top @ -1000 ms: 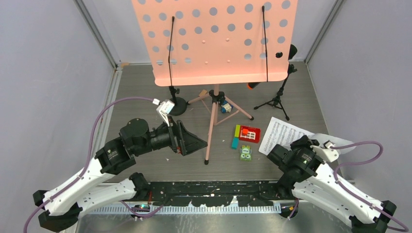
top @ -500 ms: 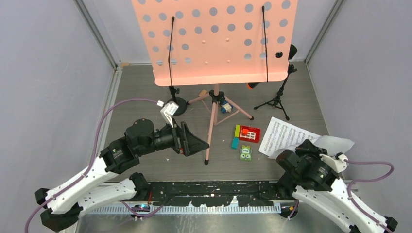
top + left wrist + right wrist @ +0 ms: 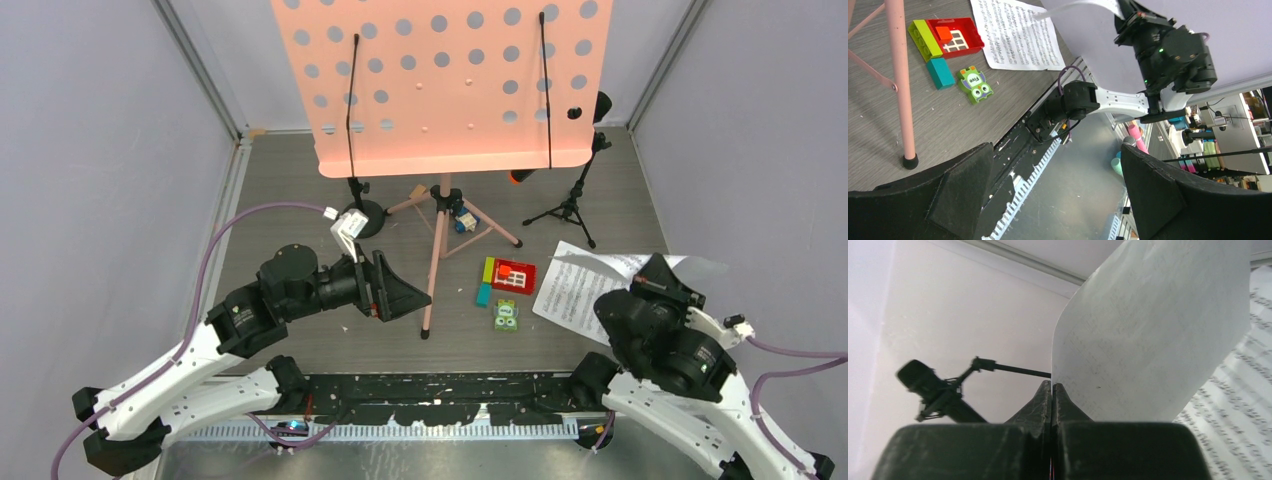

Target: Pack up the instrument practice props

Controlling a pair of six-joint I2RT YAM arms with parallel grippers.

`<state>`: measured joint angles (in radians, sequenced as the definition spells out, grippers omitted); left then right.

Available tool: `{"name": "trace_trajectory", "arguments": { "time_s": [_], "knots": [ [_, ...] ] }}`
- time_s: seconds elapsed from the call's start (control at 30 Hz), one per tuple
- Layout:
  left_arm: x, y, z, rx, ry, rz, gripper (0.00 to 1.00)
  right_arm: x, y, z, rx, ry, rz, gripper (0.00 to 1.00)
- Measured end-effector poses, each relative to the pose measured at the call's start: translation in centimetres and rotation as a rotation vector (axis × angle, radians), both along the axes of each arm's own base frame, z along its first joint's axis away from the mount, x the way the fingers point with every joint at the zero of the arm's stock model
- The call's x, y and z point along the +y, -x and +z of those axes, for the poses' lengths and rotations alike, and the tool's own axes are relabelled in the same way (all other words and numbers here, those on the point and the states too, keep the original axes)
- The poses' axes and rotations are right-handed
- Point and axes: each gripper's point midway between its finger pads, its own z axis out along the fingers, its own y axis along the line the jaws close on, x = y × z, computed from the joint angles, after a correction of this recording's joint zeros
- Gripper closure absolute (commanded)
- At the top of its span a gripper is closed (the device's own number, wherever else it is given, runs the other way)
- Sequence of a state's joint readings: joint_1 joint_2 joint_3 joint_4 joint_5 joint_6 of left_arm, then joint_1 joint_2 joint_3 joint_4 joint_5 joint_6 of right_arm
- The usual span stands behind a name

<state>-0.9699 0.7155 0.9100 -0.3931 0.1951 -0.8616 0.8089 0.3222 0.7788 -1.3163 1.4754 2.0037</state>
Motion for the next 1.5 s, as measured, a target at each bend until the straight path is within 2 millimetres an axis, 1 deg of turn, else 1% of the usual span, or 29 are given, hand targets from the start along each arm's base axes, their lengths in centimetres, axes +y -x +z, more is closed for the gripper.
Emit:
{"name": "trace_trajectory", "arguments": {
  "time_s": [0.13, 0.17, 0.2, 0.27, 0.37, 0.4, 0.43, 0.47, 0.5, 0.6, 0.7, 0.73, 0.87, 0.97, 1.03, 1.2, 1.3, 1.5],
  "knots": [
    [0.0, 0.0, 0.0, 0.0, -0.001, 0.001, 0.0, 1.1, -1.3, 3.2, -0.021, 0.002, -0.021, 1.0],
    [0.0, 0.0, 0.0, 0.0, -0.001, 0.0, 0.0, 1.3, -1.6, 3.7, -0.021, 0.005, -0.031, 0.99],
    [0.0, 0.0, 0.0, -0.001, -0.002, 0.0, 0.0, 1.5, -1.9, 4.0, -0.018, 0.013, -0.04, 0.99],
    [0.0, 0.0, 0.0, -0.002, -0.002, 0.0, 0.0, 2.1, -2.6, 3.5, 0.018, 0.056, -0.051, 1.0],
    [0.0, 0.0, 0.0, -0.003, -0.003, 0.0, 0.0, 2.8, -3.5, 0.4, 0.115, 0.161, -0.065, 0.98],
    [0.0, 0.0, 0.0, -0.003, -0.003, 0.0, 0.0, 2.9, -3.8, -1.5, 0.157, 0.202, -0.07, 0.96],
    [0.0, 0.0, -0.1, -0.002, -0.003, -0.001, 0.0, 2.8, -3.9, -3.2, 0.199, 0.24, -0.079, 0.95],
    [0.0, 0.0, -0.1, -0.001, -0.004, -0.001, 0.0, 2.7, -3.9, -4.5, 0.233, 0.269, -0.087, 0.94],
    [-0.1, 0.0, -0.2, 0.001, -0.007, -0.002, 0.0, 2.3, -3.8, -6.4, 0.285, 0.313, -0.103, 0.92],
    [-0.2, 0.0, -0.6, 0.007, -0.015, -0.008, 0.0, 1.6, -3.4, -9.9, 0.412, 0.389, -0.125, 0.87],
    [-0.2, 0.0, -0.9, 0.012, -0.022, -0.008, 0.0, 1.4, -3.2, -11.7, 0.506, 0.437, -0.129, 0.81],
    [-0.2, 0.0, -1.0, 0.013, -0.024, -0.008, 0.0, 1.5, -3.3, -12.0, 0.527, 0.447, -0.127, 0.77],
    [-0.3, 0.0, -1.4, 0.019, -0.03, -0.008, 0.0, 1.8, -3.4, -13.3, 0.605, 0.477, -0.117, 0.55],
    [-0.3, 0.0, -1.5, 0.019, -0.031, -0.008, 0.0, 1.9, -3.3, -13.8, 0.63, 0.479, -0.114, 0.45],
    [-0.2, 0.0, -1.5, 0.02, -0.032, -0.008, 0.0, 2.0, -3.3, -13.9, 0.635, 0.471, -0.111, 0.4],
    [-0.1, 0.1, -1.6, 0.021, -0.03, -0.008, 0.0, 2.2, -3.4, -13.6, 0.59, 0.419, -0.107, 0.28],
    [-0.1, 0.1, -1.7, 0.021, -0.029, -0.008, 0.0, 2.6, -3.9, -13.1, 0.512, 0.339, -0.101, 0.22],
    [-0.1, 0.1, -1.7, 0.022, -0.031, -0.007, 0.0, 4.8, -5.8, -11.5, 0.308, 0.084, -0.047, 0.13]
  ]
}}
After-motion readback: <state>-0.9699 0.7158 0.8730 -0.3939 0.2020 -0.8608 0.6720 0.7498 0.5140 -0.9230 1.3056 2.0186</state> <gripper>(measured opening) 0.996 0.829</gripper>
